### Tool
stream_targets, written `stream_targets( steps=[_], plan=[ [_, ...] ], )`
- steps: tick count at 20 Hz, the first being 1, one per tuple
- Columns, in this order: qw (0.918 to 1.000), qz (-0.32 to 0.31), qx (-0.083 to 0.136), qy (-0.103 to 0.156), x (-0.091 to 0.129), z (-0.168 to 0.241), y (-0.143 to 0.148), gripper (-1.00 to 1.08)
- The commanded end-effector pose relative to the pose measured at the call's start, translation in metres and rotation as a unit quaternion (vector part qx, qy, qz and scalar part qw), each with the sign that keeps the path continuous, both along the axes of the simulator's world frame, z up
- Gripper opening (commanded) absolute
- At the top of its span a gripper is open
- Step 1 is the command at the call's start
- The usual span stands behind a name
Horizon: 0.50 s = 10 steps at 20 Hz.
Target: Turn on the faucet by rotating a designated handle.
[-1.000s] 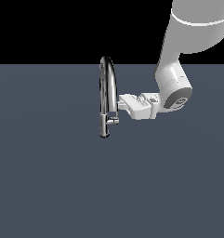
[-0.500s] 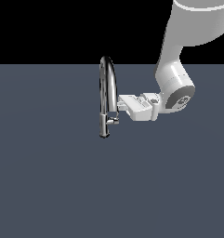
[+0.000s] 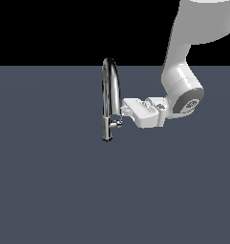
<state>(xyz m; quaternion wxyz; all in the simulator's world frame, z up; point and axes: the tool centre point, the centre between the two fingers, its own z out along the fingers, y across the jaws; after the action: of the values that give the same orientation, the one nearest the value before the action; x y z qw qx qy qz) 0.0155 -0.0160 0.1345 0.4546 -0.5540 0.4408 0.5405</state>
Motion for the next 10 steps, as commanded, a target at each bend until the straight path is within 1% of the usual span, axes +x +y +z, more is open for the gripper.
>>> stream_targets(
  steps=[1,5,6,7,10],
  plan=[
    [0.9999,-0.002,0.0,0.011,-0.015,-0.013,-0.008,-1.0],
    [0.9999,-0.003,-0.001,0.011,-0.029,-0.019,-0.013,-1.0],
    [0.9999,-0.003,-0.001,0.011,-0.029,-0.019,-0.013,-1.0],
    [1.0,0.003,0.002,-0.001,-0.019,-0.006,-0.004,-1.0],
    [1.0,0.001,0.001,0.003,-0.027,-0.026,-0.007,-1.0]
  ],
)
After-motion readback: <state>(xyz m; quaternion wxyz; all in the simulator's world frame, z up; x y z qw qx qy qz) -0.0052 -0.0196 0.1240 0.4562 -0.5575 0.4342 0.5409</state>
